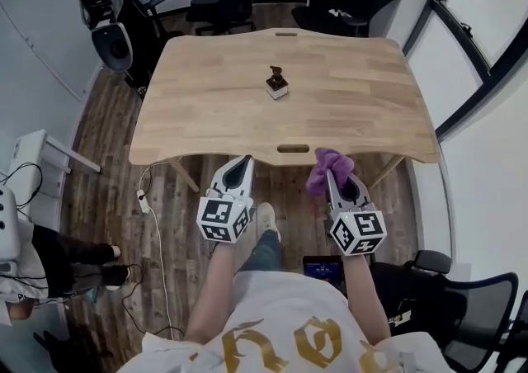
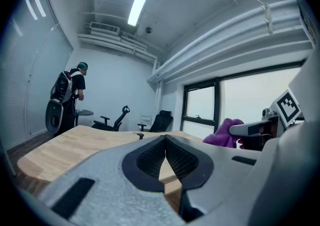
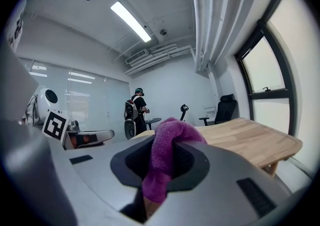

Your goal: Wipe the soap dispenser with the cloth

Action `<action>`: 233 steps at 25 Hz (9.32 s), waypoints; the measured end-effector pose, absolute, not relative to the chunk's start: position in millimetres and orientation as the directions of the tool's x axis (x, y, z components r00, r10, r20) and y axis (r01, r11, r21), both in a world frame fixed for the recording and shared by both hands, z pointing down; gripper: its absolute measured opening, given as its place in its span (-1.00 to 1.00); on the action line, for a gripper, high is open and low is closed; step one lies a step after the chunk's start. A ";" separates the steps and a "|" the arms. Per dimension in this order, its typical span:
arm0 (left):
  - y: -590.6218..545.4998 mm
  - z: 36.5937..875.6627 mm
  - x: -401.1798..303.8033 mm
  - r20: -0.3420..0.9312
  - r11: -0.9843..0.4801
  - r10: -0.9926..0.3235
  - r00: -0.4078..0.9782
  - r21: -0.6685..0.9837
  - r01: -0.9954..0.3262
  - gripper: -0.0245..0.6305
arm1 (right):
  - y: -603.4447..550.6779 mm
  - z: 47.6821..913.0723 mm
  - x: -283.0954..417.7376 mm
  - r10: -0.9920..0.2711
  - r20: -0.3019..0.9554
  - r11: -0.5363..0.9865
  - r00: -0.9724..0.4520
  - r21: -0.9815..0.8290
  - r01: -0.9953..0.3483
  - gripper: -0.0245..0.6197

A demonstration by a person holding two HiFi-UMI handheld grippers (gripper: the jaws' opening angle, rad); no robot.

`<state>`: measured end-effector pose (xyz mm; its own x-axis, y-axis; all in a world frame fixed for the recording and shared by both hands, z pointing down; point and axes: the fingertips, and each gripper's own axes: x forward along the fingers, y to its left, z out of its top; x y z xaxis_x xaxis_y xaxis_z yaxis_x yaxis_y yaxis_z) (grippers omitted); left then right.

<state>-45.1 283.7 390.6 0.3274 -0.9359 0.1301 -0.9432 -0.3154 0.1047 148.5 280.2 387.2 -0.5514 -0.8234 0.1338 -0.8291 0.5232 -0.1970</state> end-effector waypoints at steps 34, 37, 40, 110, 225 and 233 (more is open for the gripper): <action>-57.5 435.0 -134.1 0.223 -0.331 -0.901 0.372 0.202 -0.922 -0.89 | -40.6 426.0 67.6 -0.835 0.264 0.421 -0.483 -0.260 -0.869 -0.76; -57.0 424.3 -134.3 0.204 -0.340 -0.903 0.379 0.201 -0.919 -0.89 | -41.7 413.9 68.2 -0.847 0.236 0.415 -0.476 -0.266 -0.870 -0.76; -58.4 419.0 -135.2 0.190 -0.359 -0.900 0.392 0.189 -0.914 -0.89 | -44.0 405.3 63.5 -0.856 0.198 0.418 -0.477 -0.277 -0.865 -0.76; -135.1 621.0 -52.8 0.576 -0.629 -0.606 0.549 0.074 -0.774 0.15 | -150.2 552.8 63.6 -0.668 0.471 0.435 -0.577 -0.381 -0.816 -0.76; -78.7 547.5 -8.8 0.470 -0.761 -0.553 0.688 0.051 -0.647 0.14 | -62.4 403.5 -38.9 -0.224 0.091 0.861 -0.970 -0.449 -0.240 -0.76; -70.1 543.9 -4.9 0.449 -0.783 -0.514 0.731 0.101 -0.613 0.14 | -67.3 403.4 -31.9 -0.223 0.058 0.851 -0.973 -0.476 -0.223 -0.76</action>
